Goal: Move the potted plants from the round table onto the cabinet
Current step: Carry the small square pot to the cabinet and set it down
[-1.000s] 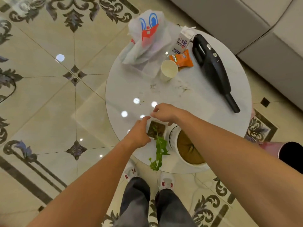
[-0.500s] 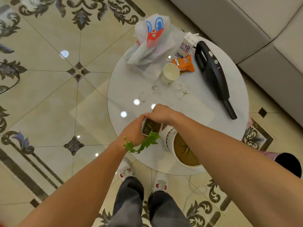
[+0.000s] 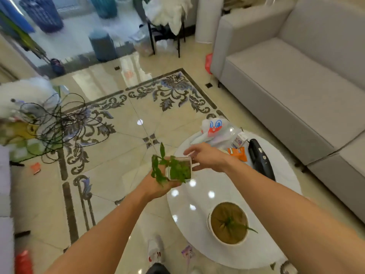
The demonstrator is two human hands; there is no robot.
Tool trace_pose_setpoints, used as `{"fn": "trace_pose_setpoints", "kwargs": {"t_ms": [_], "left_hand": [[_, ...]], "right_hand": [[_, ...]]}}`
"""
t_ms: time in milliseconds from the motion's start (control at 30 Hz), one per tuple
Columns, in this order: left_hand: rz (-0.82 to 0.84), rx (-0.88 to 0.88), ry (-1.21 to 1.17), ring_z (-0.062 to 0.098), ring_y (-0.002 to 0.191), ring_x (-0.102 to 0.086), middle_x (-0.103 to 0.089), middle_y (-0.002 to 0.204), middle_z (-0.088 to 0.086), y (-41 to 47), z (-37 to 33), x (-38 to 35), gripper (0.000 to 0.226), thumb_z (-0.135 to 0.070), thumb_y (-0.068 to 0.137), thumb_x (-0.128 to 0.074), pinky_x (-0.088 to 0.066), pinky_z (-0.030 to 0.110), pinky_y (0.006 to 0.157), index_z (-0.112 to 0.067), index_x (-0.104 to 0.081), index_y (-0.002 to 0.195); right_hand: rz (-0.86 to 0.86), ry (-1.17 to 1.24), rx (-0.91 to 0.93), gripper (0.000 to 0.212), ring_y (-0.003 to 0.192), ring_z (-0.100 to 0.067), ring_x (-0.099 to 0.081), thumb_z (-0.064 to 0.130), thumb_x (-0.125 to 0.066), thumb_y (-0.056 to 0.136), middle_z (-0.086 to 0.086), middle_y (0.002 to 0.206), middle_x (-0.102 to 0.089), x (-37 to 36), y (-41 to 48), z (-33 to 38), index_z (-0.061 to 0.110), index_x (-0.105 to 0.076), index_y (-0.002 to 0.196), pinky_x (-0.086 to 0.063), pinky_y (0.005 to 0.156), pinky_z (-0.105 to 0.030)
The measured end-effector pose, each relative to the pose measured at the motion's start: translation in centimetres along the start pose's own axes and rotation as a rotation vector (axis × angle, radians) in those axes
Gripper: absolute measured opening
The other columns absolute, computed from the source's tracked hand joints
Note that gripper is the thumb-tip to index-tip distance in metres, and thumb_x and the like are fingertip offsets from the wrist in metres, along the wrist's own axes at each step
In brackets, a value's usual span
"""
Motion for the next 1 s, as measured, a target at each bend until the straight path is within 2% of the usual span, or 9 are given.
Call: {"fn": "trace_pose_setpoints", "kwargs": {"t_ms": [133,233,333,400,500,633,700,867,1000], "left_hand": [[-0.161,0.054,-0.072,-0.014,0.086,-0.064,-0.063,0.110,-0.025,-5.9,-4.1,7.6,0.063,-0.046,0.066,-0.084,-0.054,0.021,0.074,-0.064,-0.045,0.113],[-0.259,0.064,-0.071,-0.008,0.087,-0.066,-0.068,0.094,-0.031,-11.2,-6.7,12.9,0.059,-0.038,0.066,-0.082,-0.057,0.027,0.078,-0.079,-0.049,0.093],[-0.344,0.053,-0.072,-0.014,0.085,-0.063,-0.062,0.095,-0.043,-17.1,-8.6,18.0,0.054,-0.048,0.065,-0.079,-0.055,0.024,0.075,-0.079,-0.048,0.096],[-0.406,0.062,-0.093,-0.013,0.085,-0.064,-0.061,0.100,-0.042,-21.0,-8.9,21.1,0.055,-0.059,0.059,-0.079,-0.056,0.024,0.074,-0.072,-0.049,0.104],[-0.525,0.111,-0.128,0.000,0.082,-0.071,-0.070,0.102,-0.022,-27.2,-7.8,25.1,0.070,-0.062,0.059,-0.083,-0.060,0.030,0.076,-0.056,-0.047,0.118],[-0.672,0.134,-0.179,0.007,0.084,-0.073,-0.069,0.111,-0.014,-36.2,-6.4,29.4,0.075,-0.053,0.064,-0.086,-0.063,0.038,0.076,-0.040,-0.047,0.128],[-0.767,0.165,-0.193,0.008,0.083,-0.073,-0.069,0.109,-0.012,-43.1,-4.9,31.5,0.073,-0.051,0.067,-0.086,-0.062,0.037,0.076,-0.039,-0.046,0.126],[-0.902,0.199,-0.264,0.015,0.098,-0.069,-0.060,0.121,-0.009,-58.0,-1.0,33.8,0.075,-0.047,0.064,-0.085,-0.063,0.042,0.076,-0.044,-0.046,0.128],[-0.999,0.215,-0.297,0.015,0.111,-0.062,-0.056,0.127,-0.005,-70.7,3.3,33.8,0.073,-0.017,0.076,-0.085,-0.063,0.035,0.074,-0.048,-0.044,0.128]], "right_hand": [[0.178,-0.154,0.202,0.054,0.103,-0.010,-0.062,-0.022,-0.054,0.084,-0.005,0.120,-0.062,-2.9,-4.8,8.4,0.009,-0.057,0.128,-0.059,0.076,-0.021],[0.246,-0.327,0.337,0.065,0.120,-0.015,-0.058,-0.016,-0.064,0.078,-0.002,0.129,-0.061,-6.7,-8.0,14.1,0.016,-0.054,0.133,-0.054,0.099,-0.037],[0.290,-0.465,0.464,0.077,0.121,-0.014,-0.056,-0.007,-0.075,0.075,0.002,0.128,-0.060,-11.3,-11.2,19.4,0.023,-0.045,0.139,-0.053,0.100,-0.039],[0.338,-0.510,0.520,0.079,0.119,-0.010,-0.056,0.001,-0.081,0.073,0.008,0.126,-0.060,-14.5,-13.1,22.5,0.028,-0.043,0.138,-0.055,0.096,-0.034],[0.373,-0.582,0.638,0.073,0.110,-0.003,-0.058,0.014,-0.087,0.072,0.017,0.120,-0.061,-20.0,-16.1,26.8,0.029,-0.047,0.130,-0.055,0.080,-0.016],[0.365,-0.678,0.799,0.072,0.105,-0.006,-0.064,0.045,-0.090,0.066,0.015,0.117,-0.064,-27.7,-20.2,31.7,0.033,-0.049,0.125,-0.057,0.090,-0.031],[0.443,-0.722,0.861,0.076,0.101,-0.006,-0.067,0.051,-0.090,0.063,0.014,0.116,-0.066,-33.9,-23.3,33.8,0.034,-0.049,0.126,-0.059,0.087,-0.031],[0.613,-0.706,0.930,0.074,0.106,-0.003,-0.065,0.035,-0.089,0.068,0.012,0.121,-0.063,-47.7,-30.2,35.5,0.034,-0.048,0.129,-0.061,0.084,-0.043],[0.769,-0.712,0.978,0.078,0.121,-0.010,-0.059,0.019,-0.088,0.072,0.007,0.130,-0.061,-59.8,-36.6,35.0,0.026,-0.046,0.136,-0.051,0.104,-0.040]]}}
Point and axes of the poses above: each hand's wrist, its own y-axis towards the middle knuckle, its own x-axis out of the back of the hand, z = x × y, the point moved 10 cm from there along y, towards the middle knuckle
